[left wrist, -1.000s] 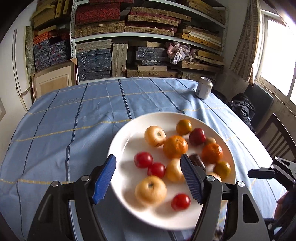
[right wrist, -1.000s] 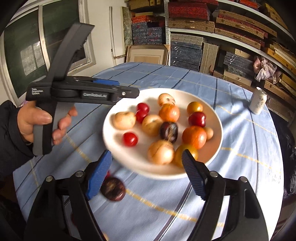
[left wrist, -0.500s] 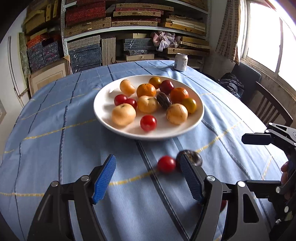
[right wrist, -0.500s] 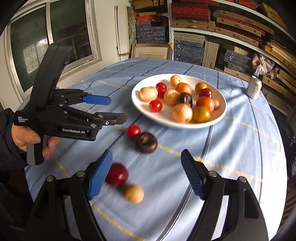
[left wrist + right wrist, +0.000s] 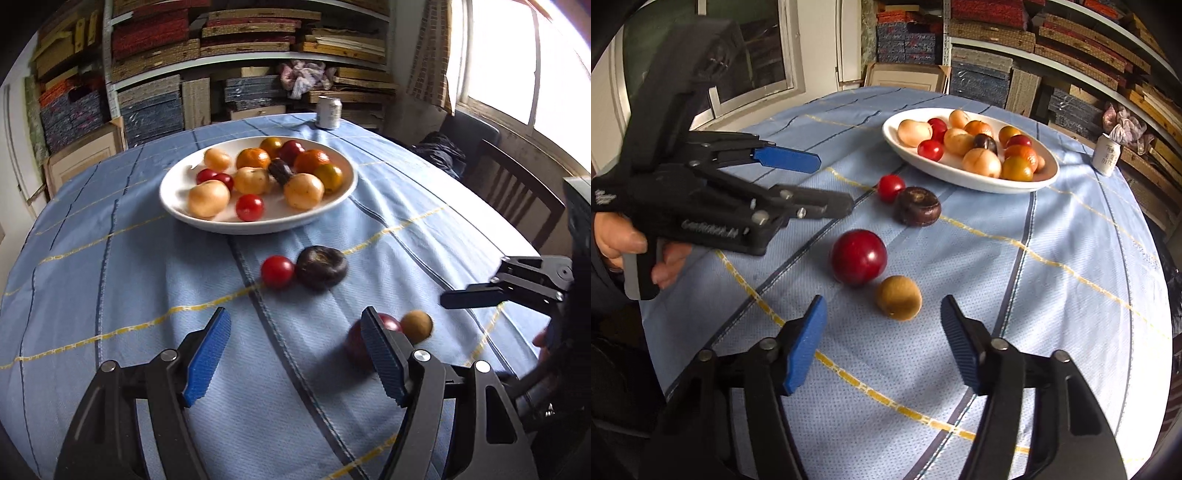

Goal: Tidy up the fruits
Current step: 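Grasp a large red plum with the left tool while the right tool grasps a small tan fruit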

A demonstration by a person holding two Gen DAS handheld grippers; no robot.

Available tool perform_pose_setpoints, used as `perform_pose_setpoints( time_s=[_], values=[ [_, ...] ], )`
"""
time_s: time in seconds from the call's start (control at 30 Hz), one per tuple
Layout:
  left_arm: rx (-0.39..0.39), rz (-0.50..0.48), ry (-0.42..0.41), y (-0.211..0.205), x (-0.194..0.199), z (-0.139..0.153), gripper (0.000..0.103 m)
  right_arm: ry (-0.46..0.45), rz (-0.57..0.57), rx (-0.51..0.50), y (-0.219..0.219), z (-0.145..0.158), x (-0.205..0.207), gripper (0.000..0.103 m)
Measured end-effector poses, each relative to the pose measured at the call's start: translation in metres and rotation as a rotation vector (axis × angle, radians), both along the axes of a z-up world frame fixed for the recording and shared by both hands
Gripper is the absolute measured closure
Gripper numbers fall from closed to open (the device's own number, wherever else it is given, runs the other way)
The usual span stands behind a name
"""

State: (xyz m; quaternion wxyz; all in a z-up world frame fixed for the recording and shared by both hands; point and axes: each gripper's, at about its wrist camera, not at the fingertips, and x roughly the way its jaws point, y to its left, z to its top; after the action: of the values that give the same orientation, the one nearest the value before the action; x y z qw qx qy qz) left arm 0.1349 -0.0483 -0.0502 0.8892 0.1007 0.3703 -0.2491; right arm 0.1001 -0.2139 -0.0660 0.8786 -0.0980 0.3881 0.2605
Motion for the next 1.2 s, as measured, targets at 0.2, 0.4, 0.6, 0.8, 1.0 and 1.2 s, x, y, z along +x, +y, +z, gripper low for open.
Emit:
perform_pose_setpoints(
  time_s=[0.2, 0.4, 0.6, 0.8, 1.0, 1.2],
  values=[
    [-0.002, -0.060, 0.008, -0.013, -0.008, -0.004, 0.029, 0.018, -0.001, -0.009, 0.000, -0.008, 0.008, 0.048],
    [0.008, -0.119, -0.005, -0.025, -0.019, -0.004, 0.029, 0.017, 0.001, -0.002, -0.001, -0.009, 0.012, 0.051],
    [0.004, -0.105, 0.019, -0.030, -0.011, -0.014, 0.029, 0.016, 0.014, -0.004, 0.002, -0.009, 0.016, 0.054],
    [-0.007, -0.069, 0.039, -0.026, -0.005, -0.018, 0.028, 0.013, 0.024, -0.010, 0.005, -0.009, 0.019, 0.054],
    [-0.010, -0.060, 0.049, -0.032, 0.001, -0.025, 0.029, 0.030, 0.016, -0.026, 0.008, -0.013, 0.025, 0.064],
    [-0.024, -0.062, 0.092, -0.030, 0.006, -0.030, 0.041, 0.031, 0.017, -0.033, 0.007, -0.014, 0.026, 0.065]
  ],
)
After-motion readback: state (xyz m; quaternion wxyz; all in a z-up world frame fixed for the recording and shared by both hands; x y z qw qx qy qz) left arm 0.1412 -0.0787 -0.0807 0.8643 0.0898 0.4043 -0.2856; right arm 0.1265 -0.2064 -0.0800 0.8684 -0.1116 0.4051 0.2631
